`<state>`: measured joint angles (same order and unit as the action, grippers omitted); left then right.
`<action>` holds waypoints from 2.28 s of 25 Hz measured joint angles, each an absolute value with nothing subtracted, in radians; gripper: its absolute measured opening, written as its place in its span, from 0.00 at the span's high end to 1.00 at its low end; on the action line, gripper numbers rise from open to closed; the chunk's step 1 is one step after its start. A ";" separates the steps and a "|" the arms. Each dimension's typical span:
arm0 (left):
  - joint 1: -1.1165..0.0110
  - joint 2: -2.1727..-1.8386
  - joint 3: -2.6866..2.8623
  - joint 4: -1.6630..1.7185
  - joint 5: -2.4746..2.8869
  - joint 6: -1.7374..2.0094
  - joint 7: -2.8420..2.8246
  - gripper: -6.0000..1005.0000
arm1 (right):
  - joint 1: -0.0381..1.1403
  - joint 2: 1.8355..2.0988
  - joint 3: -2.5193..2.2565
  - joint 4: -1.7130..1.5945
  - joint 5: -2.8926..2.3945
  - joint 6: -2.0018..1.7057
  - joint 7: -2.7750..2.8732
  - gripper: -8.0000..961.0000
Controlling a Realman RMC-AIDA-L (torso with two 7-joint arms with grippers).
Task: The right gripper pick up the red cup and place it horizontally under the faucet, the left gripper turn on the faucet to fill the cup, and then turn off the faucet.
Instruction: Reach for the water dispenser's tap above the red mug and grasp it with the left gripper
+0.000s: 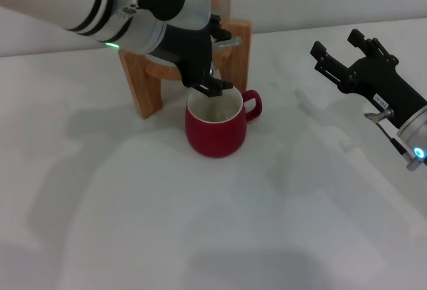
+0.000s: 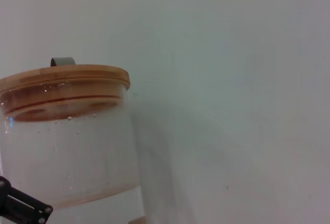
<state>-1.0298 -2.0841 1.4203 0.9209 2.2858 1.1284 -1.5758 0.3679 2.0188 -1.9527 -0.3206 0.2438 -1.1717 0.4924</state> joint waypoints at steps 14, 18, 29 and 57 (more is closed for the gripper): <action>-1.021 -2.083 1.417 0.954 2.286 1.180 -1.595 0.17 | 0.365 2.019 -1.956 -0.321 0.244 -1.174 0.495 0.09; -1.018 -2.083 1.415 0.963 2.286 1.190 -1.598 0.17 | 0.365 2.019 -1.956 -0.322 0.244 -1.174 0.495 0.09; -1.011 -2.082 1.413 0.983 2.289 1.213 -1.607 0.17 | 0.365 2.020 -1.956 -0.322 0.244 -1.175 0.495 0.09; -0.987 -2.080 1.413 1.043 2.303 1.250 -1.628 0.17 | 0.368 2.020 -1.956 -0.322 0.244 -1.175 0.492 0.09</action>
